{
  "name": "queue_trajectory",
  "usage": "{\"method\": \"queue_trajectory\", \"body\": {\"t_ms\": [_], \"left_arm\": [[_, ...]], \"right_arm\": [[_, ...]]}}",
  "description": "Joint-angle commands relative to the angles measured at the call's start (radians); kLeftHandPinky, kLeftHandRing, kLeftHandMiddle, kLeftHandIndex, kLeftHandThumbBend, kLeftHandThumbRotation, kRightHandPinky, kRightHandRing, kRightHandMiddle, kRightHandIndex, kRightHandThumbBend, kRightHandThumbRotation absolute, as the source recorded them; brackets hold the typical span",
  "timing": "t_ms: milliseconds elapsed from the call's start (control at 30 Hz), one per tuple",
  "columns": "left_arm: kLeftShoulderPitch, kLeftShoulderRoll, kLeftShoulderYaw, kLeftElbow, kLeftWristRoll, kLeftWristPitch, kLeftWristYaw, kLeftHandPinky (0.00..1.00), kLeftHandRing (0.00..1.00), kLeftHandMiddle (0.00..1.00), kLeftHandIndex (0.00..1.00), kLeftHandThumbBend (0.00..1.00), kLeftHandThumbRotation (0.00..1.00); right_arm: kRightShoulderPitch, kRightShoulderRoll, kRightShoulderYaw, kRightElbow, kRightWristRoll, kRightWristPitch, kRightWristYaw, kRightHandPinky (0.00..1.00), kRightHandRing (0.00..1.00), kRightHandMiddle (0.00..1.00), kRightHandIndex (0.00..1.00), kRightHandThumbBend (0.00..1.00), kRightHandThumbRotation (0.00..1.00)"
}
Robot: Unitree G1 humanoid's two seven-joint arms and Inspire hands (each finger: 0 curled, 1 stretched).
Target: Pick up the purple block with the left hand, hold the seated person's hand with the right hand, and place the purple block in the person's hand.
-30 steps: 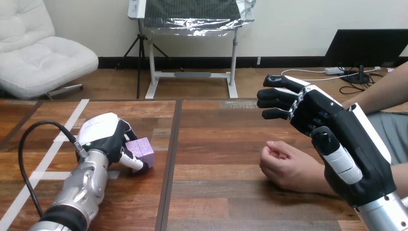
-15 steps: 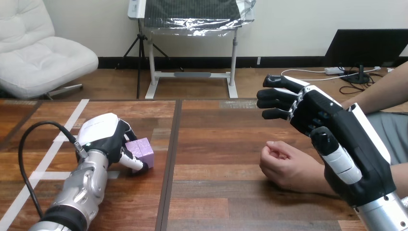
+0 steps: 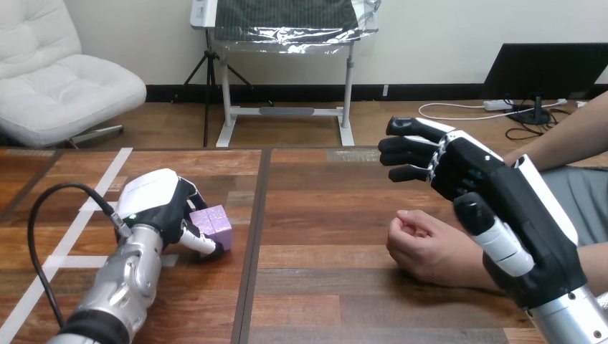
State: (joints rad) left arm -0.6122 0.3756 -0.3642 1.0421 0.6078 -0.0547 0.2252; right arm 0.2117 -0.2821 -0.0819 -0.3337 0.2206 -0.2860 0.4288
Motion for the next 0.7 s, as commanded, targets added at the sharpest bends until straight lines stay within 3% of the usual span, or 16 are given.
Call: {"method": "queue_trajectory", "body": {"t_ms": [0,300,533,667], "left_arm": [[0.002,0.012,0.020,-0.093,-0.013,-0.018,0.031,0.15,0.21,0.31,0.50,0.67,0.00],[0.096,0.017,0.070,-0.273,-0.052,-0.017,0.043,0.19,0.23,0.32,0.49,0.68,0.00],[0.215,0.012,0.130,-0.509,-0.088,0.014,0.047,0.16,0.21,0.31,0.48,0.69,0.00],[0.275,0.008,0.154,-0.622,-0.097,0.027,0.045,0.15,0.20,0.31,0.48,0.69,0.00]], "right_arm": [[-0.057,-0.013,-0.025,0.011,-0.025,-0.020,-0.021,0.73,0.77,0.78,0.80,0.97,0.86],[-0.079,-0.028,-0.036,0.036,-0.058,-0.019,-0.022,0.76,0.79,0.80,0.81,0.97,0.84],[-0.110,-0.059,-0.051,0.089,-0.160,-0.067,-0.042,0.77,0.81,0.82,0.83,0.95,0.84],[-0.127,-0.068,-0.057,0.123,-0.185,-0.094,-0.047,0.75,0.82,0.83,0.84,0.92,0.83]]}}
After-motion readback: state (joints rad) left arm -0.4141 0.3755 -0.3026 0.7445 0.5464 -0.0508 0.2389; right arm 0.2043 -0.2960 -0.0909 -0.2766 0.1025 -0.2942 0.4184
